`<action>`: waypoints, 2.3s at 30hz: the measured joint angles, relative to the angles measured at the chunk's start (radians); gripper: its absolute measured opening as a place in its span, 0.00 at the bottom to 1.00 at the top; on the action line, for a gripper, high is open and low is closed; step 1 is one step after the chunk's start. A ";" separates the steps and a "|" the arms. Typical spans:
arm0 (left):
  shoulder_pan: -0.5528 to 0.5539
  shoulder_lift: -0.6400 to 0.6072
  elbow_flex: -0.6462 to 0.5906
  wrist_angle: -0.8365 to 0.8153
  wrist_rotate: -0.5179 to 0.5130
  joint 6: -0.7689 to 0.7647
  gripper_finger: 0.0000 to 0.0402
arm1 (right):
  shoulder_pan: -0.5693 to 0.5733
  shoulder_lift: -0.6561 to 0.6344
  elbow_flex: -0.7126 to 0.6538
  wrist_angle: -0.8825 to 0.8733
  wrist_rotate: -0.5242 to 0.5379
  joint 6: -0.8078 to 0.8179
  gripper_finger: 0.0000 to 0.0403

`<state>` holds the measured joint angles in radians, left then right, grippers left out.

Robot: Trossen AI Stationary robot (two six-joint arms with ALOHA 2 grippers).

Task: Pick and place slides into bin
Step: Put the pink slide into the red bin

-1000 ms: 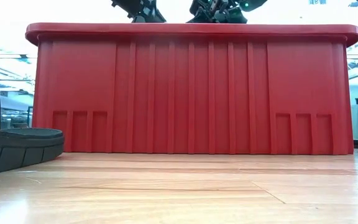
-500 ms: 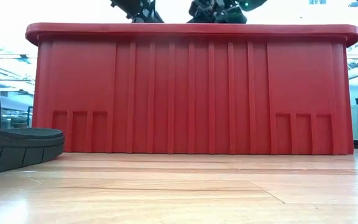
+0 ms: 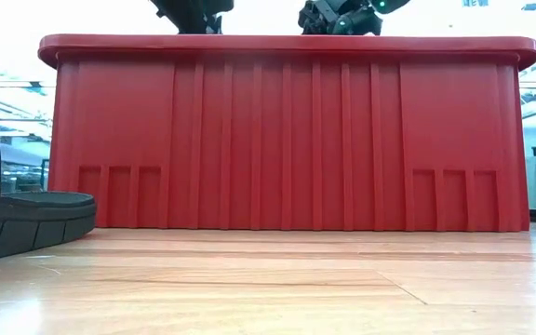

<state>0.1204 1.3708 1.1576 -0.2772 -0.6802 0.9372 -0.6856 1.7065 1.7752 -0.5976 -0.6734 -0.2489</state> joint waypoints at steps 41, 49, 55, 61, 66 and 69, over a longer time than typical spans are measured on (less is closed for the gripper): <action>0.076 0.285 -0.115 0.088 0.032 -0.420 0.00 | -0.006 -0.003 0.000 -0.006 -0.010 -0.014 0.37; 0.077 0.286 -0.116 0.099 0.061 -0.442 0.01 | -0.006 -0.003 0.000 -0.006 -0.010 -0.018 0.38; 0.077 0.285 -0.115 0.108 0.102 -0.461 0.02 | -0.006 -0.003 0.000 -0.006 -0.010 -0.018 0.38; 0.077 0.285 -0.115 0.099 0.105 -0.473 0.09 | -0.006 -0.003 0.000 -0.006 -0.010 -0.015 0.38; 0.077 0.285 -0.115 0.091 0.107 -0.495 0.17 | -0.004 -0.003 0.000 -0.006 -0.010 -0.014 0.38; 0.077 0.285 -0.115 0.084 0.107 -0.509 0.22 | 0.004 -0.003 0.000 -0.006 -0.010 -0.014 0.38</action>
<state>0.1970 1.6558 1.0428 -0.1931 -0.5728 0.4284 -0.6813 1.7035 1.7748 -0.6037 -0.6830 -0.2634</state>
